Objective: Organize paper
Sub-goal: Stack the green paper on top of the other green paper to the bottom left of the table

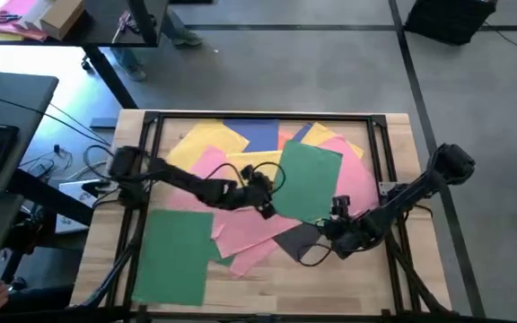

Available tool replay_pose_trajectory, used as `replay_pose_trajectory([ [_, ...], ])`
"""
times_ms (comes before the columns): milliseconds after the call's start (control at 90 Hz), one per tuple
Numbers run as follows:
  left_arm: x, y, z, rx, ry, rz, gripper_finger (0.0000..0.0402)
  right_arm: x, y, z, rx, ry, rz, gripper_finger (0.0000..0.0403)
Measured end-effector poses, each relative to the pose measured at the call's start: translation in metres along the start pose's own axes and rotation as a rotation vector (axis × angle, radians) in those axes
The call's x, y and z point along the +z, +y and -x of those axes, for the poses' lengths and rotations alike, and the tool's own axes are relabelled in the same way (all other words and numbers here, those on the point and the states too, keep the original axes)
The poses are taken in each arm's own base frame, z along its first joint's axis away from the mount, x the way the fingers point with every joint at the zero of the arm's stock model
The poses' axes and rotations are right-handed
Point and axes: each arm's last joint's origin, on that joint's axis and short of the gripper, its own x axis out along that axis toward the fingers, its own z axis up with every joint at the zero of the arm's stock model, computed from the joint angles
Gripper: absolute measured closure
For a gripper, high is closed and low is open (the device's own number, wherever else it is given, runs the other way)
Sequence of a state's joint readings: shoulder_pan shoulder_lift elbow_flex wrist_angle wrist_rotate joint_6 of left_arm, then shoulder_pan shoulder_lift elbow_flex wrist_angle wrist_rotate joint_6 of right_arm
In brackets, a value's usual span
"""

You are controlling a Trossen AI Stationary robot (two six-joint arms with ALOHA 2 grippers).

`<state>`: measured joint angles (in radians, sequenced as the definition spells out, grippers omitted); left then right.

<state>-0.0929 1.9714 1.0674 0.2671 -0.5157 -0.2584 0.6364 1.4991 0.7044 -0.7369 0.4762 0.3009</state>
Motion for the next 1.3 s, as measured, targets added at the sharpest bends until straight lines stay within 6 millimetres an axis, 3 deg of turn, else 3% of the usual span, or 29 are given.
replay_pose_trajectory([
  [122,-0.019,-0.001,-0.027,-0.012,0.047,0.012,0.0311,0.002,0.006,-0.01,0.011,0.05,0.092,0.0183],
  [278,-0.035,-0.004,-0.043,-0.028,0.087,0.0,0.0316,0.008,0.008,-0.011,-0.029,0.052,0.103,0.0183],
  [422,-0.04,-0.006,-0.043,-0.026,0.108,-0.007,0.0316,0.017,0.003,-0.005,-0.078,0.004,0.101,0.0183],
  [756,-0.043,-0.008,-0.041,-0.014,0.119,-0.029,0.0316,0.037,-0.004,0.013,-0.013,0.003,0.098,0.0183],
  [1100,-0.044,-0.008,-0.041,-0.016,0.122,-0.031,0.0316,0.033,-0.009,0.011,0.001,0.07,0.106,0.0183],
  [1300,-0.044,-0.008,-0.041,-0.017,0.123,-0.032,0.0316,0.016,-0.011,0.0,-0.014,0.161,0.136,0.0183],
])
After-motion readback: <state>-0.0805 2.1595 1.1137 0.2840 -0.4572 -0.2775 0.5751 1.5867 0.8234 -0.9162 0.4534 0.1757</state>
